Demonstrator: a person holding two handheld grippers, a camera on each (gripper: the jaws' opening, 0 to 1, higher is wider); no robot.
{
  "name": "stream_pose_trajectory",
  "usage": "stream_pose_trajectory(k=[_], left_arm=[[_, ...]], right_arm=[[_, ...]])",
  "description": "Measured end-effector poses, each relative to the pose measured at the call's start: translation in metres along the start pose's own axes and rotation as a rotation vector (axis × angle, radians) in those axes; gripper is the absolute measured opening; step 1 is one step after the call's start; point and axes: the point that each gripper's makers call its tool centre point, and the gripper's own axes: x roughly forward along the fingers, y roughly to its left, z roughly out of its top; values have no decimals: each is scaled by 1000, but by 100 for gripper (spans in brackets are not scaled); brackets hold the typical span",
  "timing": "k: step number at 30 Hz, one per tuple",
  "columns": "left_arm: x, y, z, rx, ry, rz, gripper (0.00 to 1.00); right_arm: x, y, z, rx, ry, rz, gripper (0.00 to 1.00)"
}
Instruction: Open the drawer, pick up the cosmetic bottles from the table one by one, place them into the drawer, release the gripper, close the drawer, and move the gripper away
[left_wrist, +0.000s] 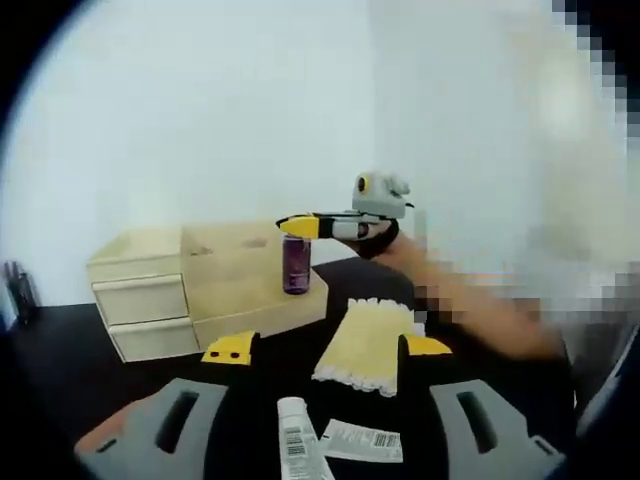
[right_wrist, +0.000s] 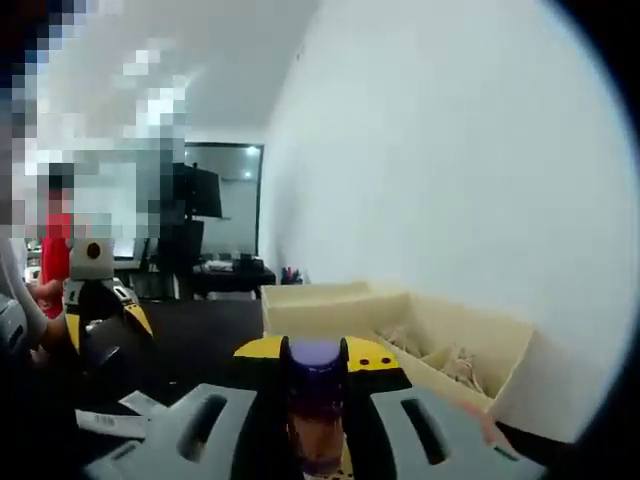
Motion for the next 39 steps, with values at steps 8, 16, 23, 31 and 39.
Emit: stream_pose_trajectory(k=[8,16,23,31,39], left_arm=[[-2,4,1,8,-2,16,49],[2,9,-8,-3,19,24,48],[6,11,-10,-30,33,8,48],[7,8,-12,-26,37,-1,48],[9,7,-16,-31,43,-13,48]], right_arm=[[-2,-1,2,-4,-8,-23,17],[-2,-4,-7,10,7,-36,17],[-2,1,-16,24,16,-33,17],[-8,-16,-11,8,-19,-74,17],[-6,-24,-34,32,8,-76,17]])
